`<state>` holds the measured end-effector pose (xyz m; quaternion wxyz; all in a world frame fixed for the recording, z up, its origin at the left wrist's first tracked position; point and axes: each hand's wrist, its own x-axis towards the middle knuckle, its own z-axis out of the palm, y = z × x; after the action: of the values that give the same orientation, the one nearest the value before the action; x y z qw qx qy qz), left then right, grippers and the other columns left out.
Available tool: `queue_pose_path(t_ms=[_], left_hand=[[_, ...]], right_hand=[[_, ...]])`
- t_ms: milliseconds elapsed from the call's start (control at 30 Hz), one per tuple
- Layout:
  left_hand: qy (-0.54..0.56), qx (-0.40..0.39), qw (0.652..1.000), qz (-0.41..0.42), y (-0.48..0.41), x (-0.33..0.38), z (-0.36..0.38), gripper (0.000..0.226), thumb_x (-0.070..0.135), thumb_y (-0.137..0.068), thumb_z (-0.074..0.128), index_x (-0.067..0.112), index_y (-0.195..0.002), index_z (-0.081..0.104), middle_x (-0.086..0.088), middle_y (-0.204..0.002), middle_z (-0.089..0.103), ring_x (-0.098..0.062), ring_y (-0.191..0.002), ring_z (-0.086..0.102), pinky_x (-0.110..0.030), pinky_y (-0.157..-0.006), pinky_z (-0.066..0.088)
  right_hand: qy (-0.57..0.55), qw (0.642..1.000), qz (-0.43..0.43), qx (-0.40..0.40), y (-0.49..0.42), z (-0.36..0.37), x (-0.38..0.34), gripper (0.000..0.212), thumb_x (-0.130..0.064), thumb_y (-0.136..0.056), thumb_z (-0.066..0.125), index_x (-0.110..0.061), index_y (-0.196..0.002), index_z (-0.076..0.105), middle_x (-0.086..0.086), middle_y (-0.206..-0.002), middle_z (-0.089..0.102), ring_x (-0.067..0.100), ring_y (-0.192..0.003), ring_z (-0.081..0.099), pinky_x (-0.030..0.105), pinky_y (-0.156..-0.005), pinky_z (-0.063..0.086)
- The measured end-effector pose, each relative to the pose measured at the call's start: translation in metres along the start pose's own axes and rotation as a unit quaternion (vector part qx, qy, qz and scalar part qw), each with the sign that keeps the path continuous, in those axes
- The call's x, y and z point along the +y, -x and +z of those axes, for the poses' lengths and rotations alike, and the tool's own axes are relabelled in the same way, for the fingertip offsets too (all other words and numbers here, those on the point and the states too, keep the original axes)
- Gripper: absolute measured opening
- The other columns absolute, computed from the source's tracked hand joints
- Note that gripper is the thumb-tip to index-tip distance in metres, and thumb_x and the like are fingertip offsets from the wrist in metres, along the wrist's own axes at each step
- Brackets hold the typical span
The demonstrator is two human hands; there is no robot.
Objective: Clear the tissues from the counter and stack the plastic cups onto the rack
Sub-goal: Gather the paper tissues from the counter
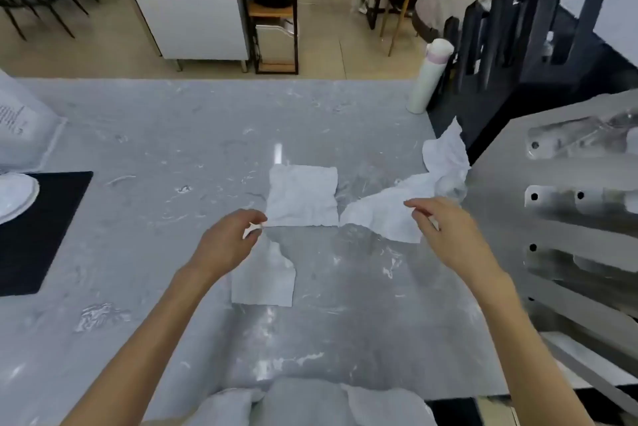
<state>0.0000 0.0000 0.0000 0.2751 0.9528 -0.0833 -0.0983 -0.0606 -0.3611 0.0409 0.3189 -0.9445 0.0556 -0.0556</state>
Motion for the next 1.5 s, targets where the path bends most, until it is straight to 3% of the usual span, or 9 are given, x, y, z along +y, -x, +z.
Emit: queue_pose_path(t_ms=[167,300,500,600,800,1000,1167,1333,1500], left_hand=[[-0.109,-0.202,0.973,-0.040,-0.011,-0.018,0.019,0.060,0.024,-0.099,0.063,0.027,-0.154,0.041,0.001,-0.158,0.043,-0.024,-0.140,0.048,-0.035,-0.110,0.043],[-0.155,-0.277,0.948,-0.028,-0.006,-0.028,0.056,0.079,0.030,-0.094,0.068,0.025,-0.161,0.026,-0.002,-0.167,0.024,-0.022,-0.153,0.027,-0.040,-0.119,0.033],[-0.205,-0.177,0.962,-0.037,0.005,-0.049,0.093,0.067,0.026,-0.094,0.063,0.025,-0.156,0.035,0.000,-0.160,0.033,-0.024,-0.147,0.034,-0.035,-0.111,0.036],[-0.189,-0.137,0.972,-0.019,0.001,-0.057,0.091,0.048,0.016,-0.093,0.061,0.020,-0.141,0.053,-0.002,-0.139,0.055,-0.026,-0.123,0.054,-0.032,-0.091,0.043],[-0.040,-0.054,0.997,0.023,-0.043,-0.042,0.049,0.033,0.007,-0.094,0.061,0.033,-0.111,0.049,0.009,-0.093,0.051,-0.016,-0.076,0.055,-0.025,-0.060,0.042],[-0.183,-0.120,0.973,0.071,-0.164,0.014,0.050,0.029,0.012,-0.097,0.052,0.006,-0.124,0.060,-0.013,-0.115,0.056,-0.034,-0.107,0.058,-0.041,-0.086,0.052],[-0.268,-0.211,0.939,0.042,-0.218,0.031,0.090,0.036,0.016,-0.101,0.048,0.009,-0.136,0.057,-0.018,-0.148,0.043,-0.037,-0.138,0.041,-0.047,-0.112,0.042],[-0.284,-0.193,0.939,-0.017,-0.227,0.034,0.117,0.038,0.012,-0.101,0.050,0.012,-0.140,0.052,-0.012,-0.151,0.034,-0.032,-0.142,0.033,-0.048,-0.104,0.049],[-0.265,-0.125,0.955,-0.050,-0.227,0.038,0.125,0.033,0.012,-0.100,0.052,0.014,-0.133,0.056,-0.005,-0.141,0.045,-0.025,-0.135,0.042,-0.040,-0.094,0.054]], right_hand=[[0.308,0.931,-0.020,-0.195,-0.080,0.015,0.016,0.063,-0.043,-0.093,0.059,-0.038,-0.150,0.033,-0.005,-0.156,0.037,0.023,-0.145,0.029,0.047,-0.119,0.018],[0.373,0.889,-0.018,-0.266,-0.094,0.043,0.035,0.075,-0.053,-0.088,0.058,-0.043,-0.152,0.021,-0.007,-0.158,0.033,0.023,-0.150,0.018,0.061,-0.116,-0.014],[0.305,0.941,-0.087,-0.121,-0.096,0.057,0.041,0.036,-0.031,-0.091,0.065,-0.030,-0.127,0.063,-0.001,-0.119,0.065,0.023,-0.124,0.054,0.053,-0.119,0.010],[0.181,0.977,-0.085,-0.079,-0.094,0.044,0.038,0.023,-0.010,-0.091,0.062,-0.017,-0.112,0.069,0.005,-0.110,0.066,0.030,-0.105,0.061,0.042,-0.093,0.043],[0.064,0.992,-0.081,0.066,-0.124,-0.012,0.038,0.060,0.013,-0.085,0.046,-0.026,-0.128,0.062,-0.003,-0.116,0.049,0.014,-0.092,0.050,0.026,-0.070,0.044],[0.350,0.918,0.099,-0.161,-0.242,-0.034,0.073,0.047,0.003,-0.094,0.043,-0.016,-0.134,0.060,0.013,-0.131,0.050,0.035,-0.123,0.049,0.044,-0.089,0.050],[0.402,0.873,0.126,-0.245,-0.270,0.001,0.115,0.044,-0.006,-0.100,0.040,-0.011,-0.143,0.050,0.014,-0.151,0.034,0.032,-0.138,0.038,0.042,-0.113,0.035],[0.345,0.875,0.191,-0.281,-0.278,0.027,0.141,0.042,-0.010,-0.099,0.048,-0.015,-0.140,0.056,0.015,-0.159,0.021,0.031,-0.140,0.036,0.038,-0.108,0.037],[0.327,0.886,0.220,-0.246,-0.293,0.038,0.155,0.039,-0.014,-0.096,0.055,-0.006,-0.134,0.058,0.017,-0.145,0.047,0.035,-0.130,0.049,0.039,-0.106,0.045]])
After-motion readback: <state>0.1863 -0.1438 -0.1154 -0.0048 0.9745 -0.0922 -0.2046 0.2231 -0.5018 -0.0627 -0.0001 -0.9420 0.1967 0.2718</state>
